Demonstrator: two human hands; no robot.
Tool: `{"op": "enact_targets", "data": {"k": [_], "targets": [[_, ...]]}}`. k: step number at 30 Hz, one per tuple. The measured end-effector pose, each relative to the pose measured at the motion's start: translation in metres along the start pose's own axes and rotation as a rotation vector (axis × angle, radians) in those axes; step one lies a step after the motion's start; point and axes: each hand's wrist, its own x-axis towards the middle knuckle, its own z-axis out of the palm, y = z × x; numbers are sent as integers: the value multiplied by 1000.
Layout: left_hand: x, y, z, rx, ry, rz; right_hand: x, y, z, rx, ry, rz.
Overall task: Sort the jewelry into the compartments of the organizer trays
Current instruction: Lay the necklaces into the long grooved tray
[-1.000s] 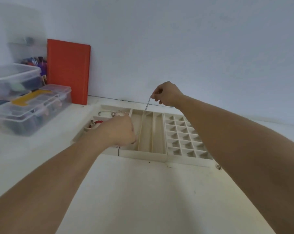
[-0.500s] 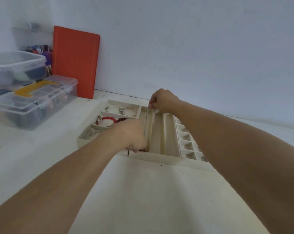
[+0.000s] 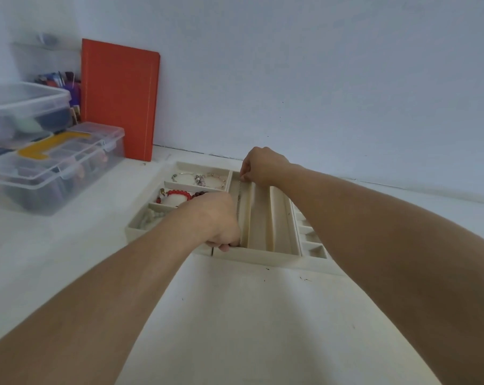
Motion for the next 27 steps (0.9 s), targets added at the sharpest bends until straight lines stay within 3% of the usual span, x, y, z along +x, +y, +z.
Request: {"op": "enact_targets", "data": {"k": [16,22,27], "targets": [[-11,5,-6,57,-2,12,4,-7,11,-52,2,-3],[-11,2,-6,-31,-7,-7,1,-3,-1,22,55,-14],[-14,3,-7,-130,-28,-11,1,13,-9,53,70,98]]}}
